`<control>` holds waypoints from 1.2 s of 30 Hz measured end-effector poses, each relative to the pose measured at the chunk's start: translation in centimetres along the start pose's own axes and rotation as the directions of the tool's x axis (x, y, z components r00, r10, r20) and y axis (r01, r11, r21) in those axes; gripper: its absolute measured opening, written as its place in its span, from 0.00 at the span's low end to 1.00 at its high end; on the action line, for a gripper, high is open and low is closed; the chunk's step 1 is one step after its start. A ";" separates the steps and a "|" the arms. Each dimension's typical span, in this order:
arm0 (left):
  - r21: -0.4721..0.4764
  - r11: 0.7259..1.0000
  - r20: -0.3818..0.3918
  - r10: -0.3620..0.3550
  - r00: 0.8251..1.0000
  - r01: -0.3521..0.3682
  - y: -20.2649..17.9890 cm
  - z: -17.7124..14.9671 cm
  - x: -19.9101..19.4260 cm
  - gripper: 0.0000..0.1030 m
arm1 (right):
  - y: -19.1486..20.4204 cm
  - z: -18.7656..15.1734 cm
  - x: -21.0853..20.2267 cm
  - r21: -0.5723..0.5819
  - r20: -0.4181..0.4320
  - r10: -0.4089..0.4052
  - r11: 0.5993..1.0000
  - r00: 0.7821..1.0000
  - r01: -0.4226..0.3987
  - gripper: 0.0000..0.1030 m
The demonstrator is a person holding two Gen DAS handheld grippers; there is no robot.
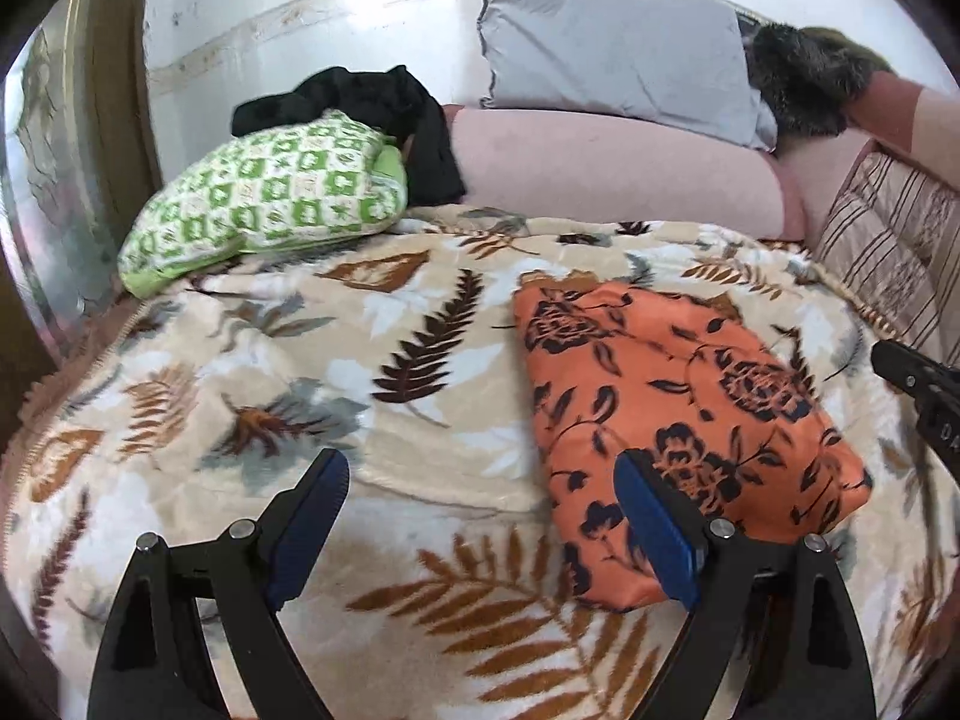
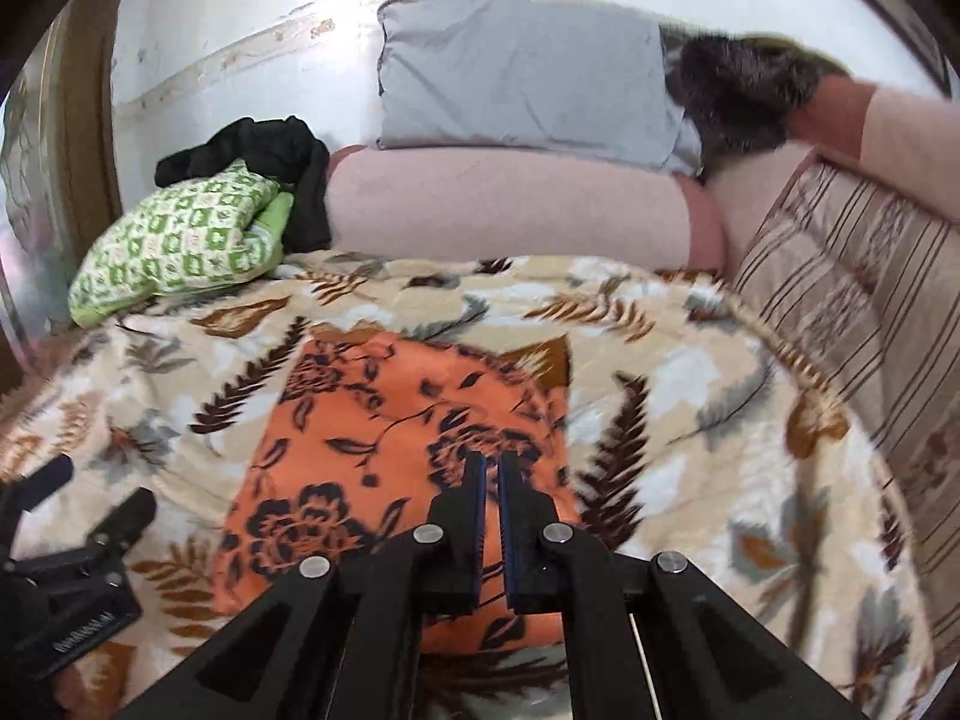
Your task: Fold small clothes
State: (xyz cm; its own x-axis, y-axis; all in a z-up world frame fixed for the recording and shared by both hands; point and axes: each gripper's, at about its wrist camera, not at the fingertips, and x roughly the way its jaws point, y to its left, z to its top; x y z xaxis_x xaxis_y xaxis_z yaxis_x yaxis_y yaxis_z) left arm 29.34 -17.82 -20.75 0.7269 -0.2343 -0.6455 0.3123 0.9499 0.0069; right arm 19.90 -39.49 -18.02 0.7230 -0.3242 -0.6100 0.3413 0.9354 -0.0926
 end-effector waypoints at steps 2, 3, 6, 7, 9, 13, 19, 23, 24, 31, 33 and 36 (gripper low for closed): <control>0.002 1.000 -0.010 -0.008 1.000 0.008 -0.1 0.2 0.8 0.88 | -0.7 0.2 0.3 0.015 0.024 0.000 1.000 1.000 -0.001 0.05; 0.004 1.000 -0.021 -0.007 1.000 0.007 -0.2 0.3 1.5 0.88 | -1.3 0.3 0.6 0.043 0.024 0.017 0.999 1.000 -0.018 0.05; -0.007 1.000 -0.038 -0.014 0.999 0.013 -0.3 0.7 2.8 0.88 | -3.5 0.5 1.8 0.132 0.030 0.065 0.989 0.997 -0.069 0.05; -0.008 1.000 -0.038 -0.015 0.999 0.014 -0.3 0.9 3.1 0.87 | -4.1 0.6 2.2 0.150 0.030 0.082 0.985 0.996 -0.086 0.05; -0.004 1.000 -0.031 -0.012 0.999 0.011 -0.3 1.3 3.3 0.88 | -5.9 0.9 2.6 0.221 0.039 0.149 0.963 0.988 -0.154 0.05; -0.006 1.000 -0.002 -0.016 1.000 0.016 0.0 1.9 3.2 0.88 | -10.2 1.2 -2.3 0.325 0.346 0.200 0.891 0.917 -0.317 0.06; -0.022 0.999 -0.034 -0.036 0.999 0.035 0.8 2.6 4.5 0.88 | -13.0 0.2 1.2 0.394 0.341 0.450 0.728 0.825 -0.561 0.99; -0.069 0.986 -0.119 -0.159 0.980 0.152 1.4 2.6 6.6 0.88 | -11.6 0.4 5.3 0.423 0.149 0.432 0.786 0.890 -0.452 0.99; -0.082 0.980 -0.141 -0.192 0.971 0.182 1.6 2.6 7.1 0.87 | -11.6 0.4 6.4 0.440 0.130 0.462 0.766 0.877 -0.469 0.99; -0.147 0.940 -0.248 -0.336 0.908 0.308 1.4 2.1 10.2 0.87 | -13.5 -2.1 14.0 0.628 -0.023 0.590 0.636 0.807 -0.448 0.98; -0.178 0.922 -0.267 -0.381 0.885 0.343 1.2 2.0 10.9 0.87 | -13.7 -2.7 15.1 0.653 -0.034 0.628 0.603 0.778 -0.458 0.96; -0.242 0.891 -0.287 -0.444 0.849 0.384 1.3 2.0 12.0 0.87 | -13.8 -3.5 16.0 0.680 -0.038 0.667 0.563 0.744 -0.470 0.96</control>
State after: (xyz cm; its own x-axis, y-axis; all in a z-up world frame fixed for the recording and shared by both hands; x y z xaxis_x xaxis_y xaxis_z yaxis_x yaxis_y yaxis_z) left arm 39.71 -19.79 -26.95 0.3034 -0.5611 -0.7701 0.4096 0.8066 -0.4263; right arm 24.67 -57.09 -29.23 0.7425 0.3884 -0.5457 0.2608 0.5828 0.7696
